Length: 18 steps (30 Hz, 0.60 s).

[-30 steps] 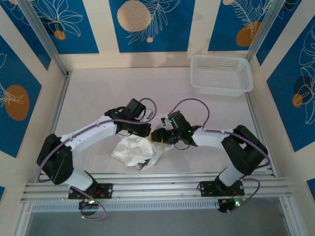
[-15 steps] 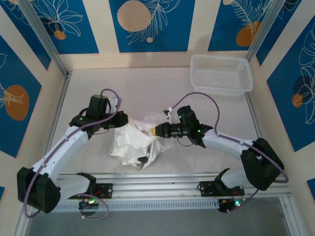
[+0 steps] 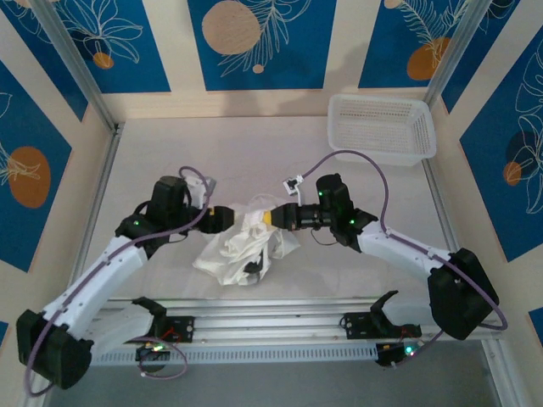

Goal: Fold the inside-out t-shirt

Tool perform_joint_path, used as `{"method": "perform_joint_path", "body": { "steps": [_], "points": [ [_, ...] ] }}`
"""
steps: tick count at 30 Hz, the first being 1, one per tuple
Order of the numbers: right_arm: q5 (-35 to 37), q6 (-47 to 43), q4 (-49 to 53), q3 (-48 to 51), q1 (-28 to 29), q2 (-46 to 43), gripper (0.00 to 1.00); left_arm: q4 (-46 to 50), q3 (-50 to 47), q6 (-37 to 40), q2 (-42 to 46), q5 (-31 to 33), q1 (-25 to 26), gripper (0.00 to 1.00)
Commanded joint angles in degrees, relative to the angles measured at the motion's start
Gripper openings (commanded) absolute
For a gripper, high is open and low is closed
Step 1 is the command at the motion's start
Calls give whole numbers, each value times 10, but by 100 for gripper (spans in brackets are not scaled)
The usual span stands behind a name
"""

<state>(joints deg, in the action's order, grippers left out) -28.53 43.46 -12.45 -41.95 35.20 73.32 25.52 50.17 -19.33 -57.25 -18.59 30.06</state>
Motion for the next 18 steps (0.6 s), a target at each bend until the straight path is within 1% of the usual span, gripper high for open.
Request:
{"method": "perform_joint_path", "body": {
  "steps": [1,3,4,6,7,8,12,16,18],
  "points": [
    [-13,-18,16,-23,-3,1,0,34,39,109,-7,107,99,70],
    [-13,-16,20,-23,-3,-2,0,31,44,127,-27,177,139,70],
    [-12,-15,22,-22,-3,-4,0,26,45,135,-36,202,152,70],
    [-12,-15,30,-20,-2,-11,0,15,51,145,-59,247,171,70],
    [-13,-17,32,-20,-2,-14,0,10,55,141,-69,259,171,70],
    [-13,-17,35,-20,-2,-17,0,3,60,136,-82,263,172,71],
    [-5,-23,47,-20,-1,-27,0,-14,81,139,-124,238,172,72],
    [2,-24,51,-16,-2,-32,0,-18,79,132,-125,277,172,71],
    [7,-26,57,-16,-2,-31,0,-17,73,125,-114,306,171,67]
  ]
}}
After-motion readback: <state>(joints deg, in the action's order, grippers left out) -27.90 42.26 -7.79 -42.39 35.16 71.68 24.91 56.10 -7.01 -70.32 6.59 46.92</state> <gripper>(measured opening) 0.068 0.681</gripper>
